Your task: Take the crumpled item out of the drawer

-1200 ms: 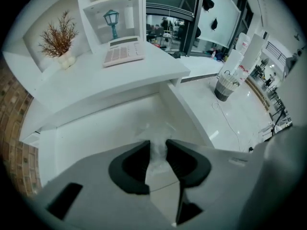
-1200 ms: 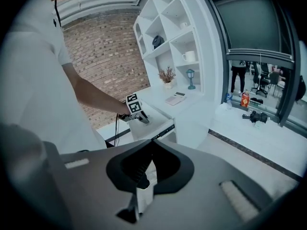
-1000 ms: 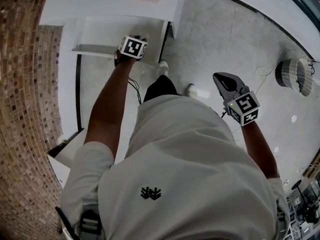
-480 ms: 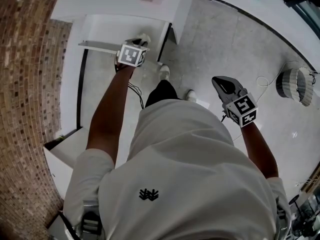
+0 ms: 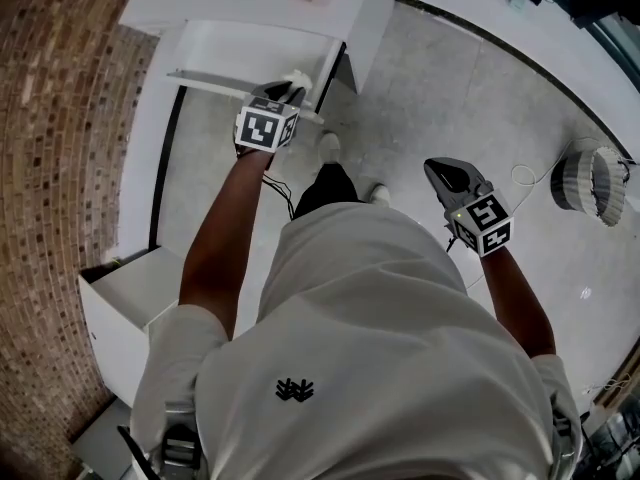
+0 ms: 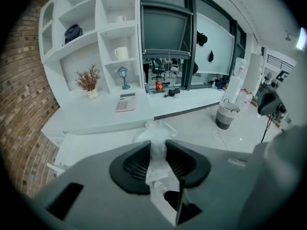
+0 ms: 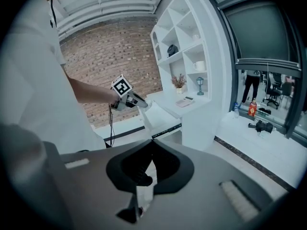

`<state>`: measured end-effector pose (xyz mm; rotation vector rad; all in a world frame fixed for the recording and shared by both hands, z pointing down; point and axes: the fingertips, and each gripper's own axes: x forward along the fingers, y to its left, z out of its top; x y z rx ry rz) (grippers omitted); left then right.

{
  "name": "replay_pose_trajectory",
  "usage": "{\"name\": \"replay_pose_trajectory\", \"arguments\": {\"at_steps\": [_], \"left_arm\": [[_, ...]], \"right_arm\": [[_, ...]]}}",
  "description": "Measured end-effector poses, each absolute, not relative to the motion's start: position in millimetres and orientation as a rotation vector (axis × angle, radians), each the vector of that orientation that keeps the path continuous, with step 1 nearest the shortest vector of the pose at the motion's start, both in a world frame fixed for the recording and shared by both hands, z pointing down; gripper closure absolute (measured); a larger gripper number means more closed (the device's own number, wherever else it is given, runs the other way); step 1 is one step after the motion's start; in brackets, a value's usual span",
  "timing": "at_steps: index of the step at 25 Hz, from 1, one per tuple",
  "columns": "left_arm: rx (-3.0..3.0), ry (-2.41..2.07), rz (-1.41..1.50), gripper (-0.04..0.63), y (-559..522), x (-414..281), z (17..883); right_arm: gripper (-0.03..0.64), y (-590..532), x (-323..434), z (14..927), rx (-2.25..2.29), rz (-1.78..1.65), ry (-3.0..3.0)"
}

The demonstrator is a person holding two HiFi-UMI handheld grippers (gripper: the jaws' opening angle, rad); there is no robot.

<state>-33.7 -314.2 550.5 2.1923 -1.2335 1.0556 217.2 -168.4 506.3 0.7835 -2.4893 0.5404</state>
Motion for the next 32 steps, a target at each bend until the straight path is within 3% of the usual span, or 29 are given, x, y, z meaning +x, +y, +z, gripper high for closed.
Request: {"name": "replay_pose_trajectory", "arguments": {"at_steps": [32], "left_arm": [[2.438, -1.244, 0.78, 0.492, -169, 20, 418]], "right_arm": [[0.603, -113, 203, 491, 0.711, 0.473, -2.541]]}}
